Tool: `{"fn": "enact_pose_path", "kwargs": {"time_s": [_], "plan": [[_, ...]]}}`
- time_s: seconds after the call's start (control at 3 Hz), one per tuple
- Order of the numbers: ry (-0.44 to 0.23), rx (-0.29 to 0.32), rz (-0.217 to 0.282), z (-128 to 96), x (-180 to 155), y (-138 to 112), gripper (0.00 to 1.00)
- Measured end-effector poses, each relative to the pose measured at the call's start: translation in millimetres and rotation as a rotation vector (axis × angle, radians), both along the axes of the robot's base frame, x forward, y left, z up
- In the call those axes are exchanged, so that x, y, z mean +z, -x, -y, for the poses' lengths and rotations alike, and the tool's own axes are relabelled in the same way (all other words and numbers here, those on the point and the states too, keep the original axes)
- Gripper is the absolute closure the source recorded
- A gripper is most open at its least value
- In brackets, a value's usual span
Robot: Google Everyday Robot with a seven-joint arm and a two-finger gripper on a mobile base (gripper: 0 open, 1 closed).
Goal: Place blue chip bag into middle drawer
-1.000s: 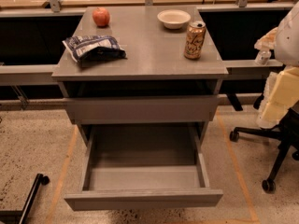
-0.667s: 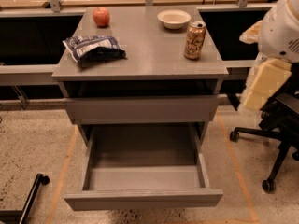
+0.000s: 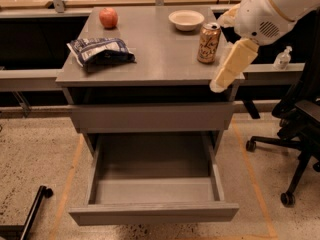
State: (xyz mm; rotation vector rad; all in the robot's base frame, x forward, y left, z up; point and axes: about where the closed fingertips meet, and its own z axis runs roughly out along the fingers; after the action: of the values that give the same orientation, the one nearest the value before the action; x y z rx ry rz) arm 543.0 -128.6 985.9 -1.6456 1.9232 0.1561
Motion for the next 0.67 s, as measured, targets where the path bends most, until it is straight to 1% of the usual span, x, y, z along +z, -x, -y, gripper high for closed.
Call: {"fn": "enact_pose_path", "kwargs": {"time_s": [0.33, 0.67], "plan": [[-0.010, 0.001, 0.003, -1.2, 1.1, -3.9, 0.00], [-0.024, -0.011, -0.011, 1.6, -1.1, -2.0, 0.00]]}}
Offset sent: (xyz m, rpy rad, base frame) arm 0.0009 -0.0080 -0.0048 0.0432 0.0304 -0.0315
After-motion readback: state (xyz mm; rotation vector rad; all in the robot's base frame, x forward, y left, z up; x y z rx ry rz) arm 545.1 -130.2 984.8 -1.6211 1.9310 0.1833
